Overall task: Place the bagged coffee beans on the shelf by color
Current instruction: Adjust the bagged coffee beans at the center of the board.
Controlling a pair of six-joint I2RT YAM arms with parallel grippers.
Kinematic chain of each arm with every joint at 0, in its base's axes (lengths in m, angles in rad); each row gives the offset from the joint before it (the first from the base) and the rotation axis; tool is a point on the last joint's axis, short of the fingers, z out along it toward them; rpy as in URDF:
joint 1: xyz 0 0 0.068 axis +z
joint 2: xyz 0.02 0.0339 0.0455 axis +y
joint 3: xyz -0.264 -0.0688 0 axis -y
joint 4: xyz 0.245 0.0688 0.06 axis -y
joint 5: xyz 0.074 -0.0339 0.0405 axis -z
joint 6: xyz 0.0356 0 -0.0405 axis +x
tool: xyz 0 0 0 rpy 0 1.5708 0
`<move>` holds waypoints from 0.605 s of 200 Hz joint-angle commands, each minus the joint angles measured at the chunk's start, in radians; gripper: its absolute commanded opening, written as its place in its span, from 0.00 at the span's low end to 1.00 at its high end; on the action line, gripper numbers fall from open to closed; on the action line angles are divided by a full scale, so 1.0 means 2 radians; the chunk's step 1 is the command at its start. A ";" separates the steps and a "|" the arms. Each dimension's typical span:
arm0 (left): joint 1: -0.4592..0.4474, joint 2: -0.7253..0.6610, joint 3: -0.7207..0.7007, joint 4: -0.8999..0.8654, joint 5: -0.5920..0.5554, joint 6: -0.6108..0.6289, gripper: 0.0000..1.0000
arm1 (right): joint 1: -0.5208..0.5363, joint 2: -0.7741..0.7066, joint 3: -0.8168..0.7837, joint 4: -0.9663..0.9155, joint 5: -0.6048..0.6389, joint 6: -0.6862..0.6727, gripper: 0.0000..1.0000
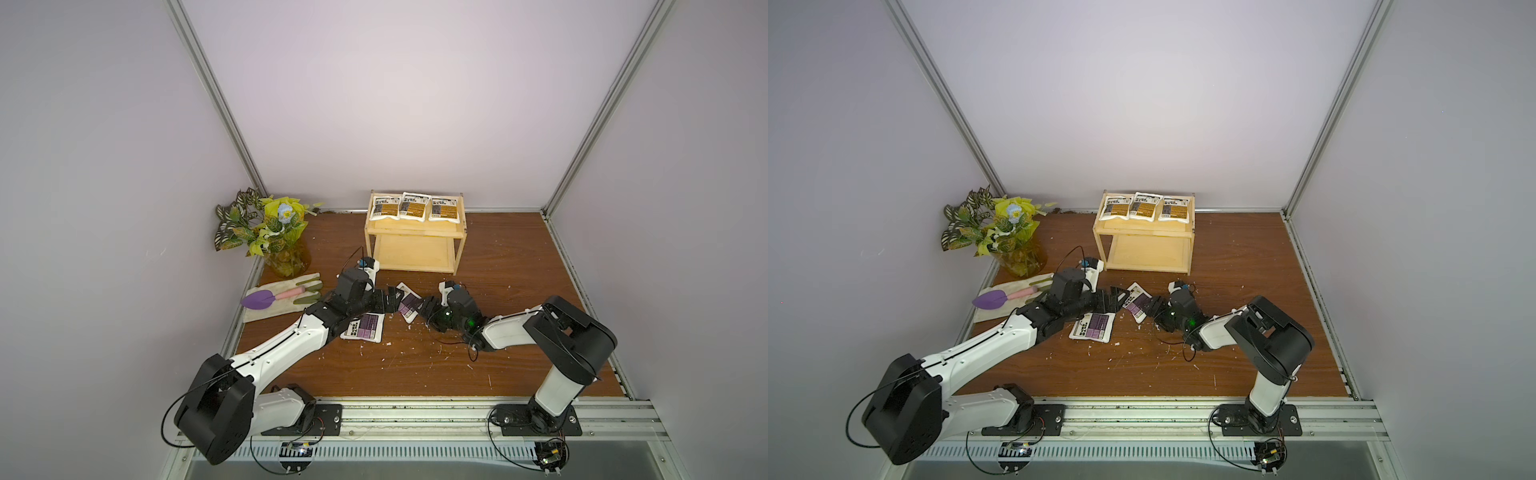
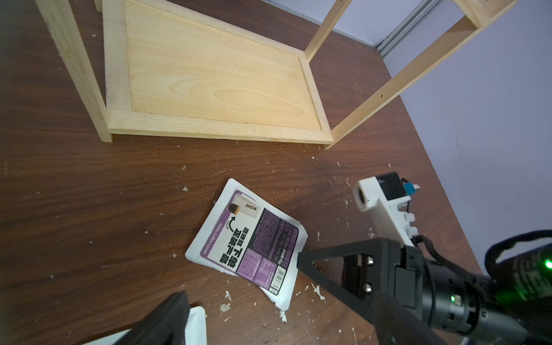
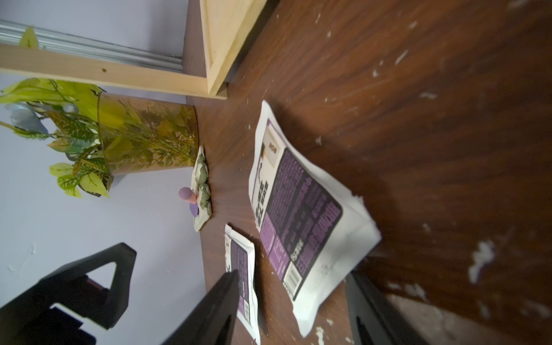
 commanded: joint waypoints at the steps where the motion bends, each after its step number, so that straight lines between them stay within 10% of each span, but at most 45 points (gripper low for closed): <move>1: -0.004 0.009 0.005 0.003 -0.005 0.013 1.00 | -0.007 0.007 0.013 0.012 -0.017 0.000 0.64; 121: 0.044 0.096 0.031 0.028 0.084 0.036 1.00 | 0.004 0.051 -0.032 0.131 -0.032 0.074 0.60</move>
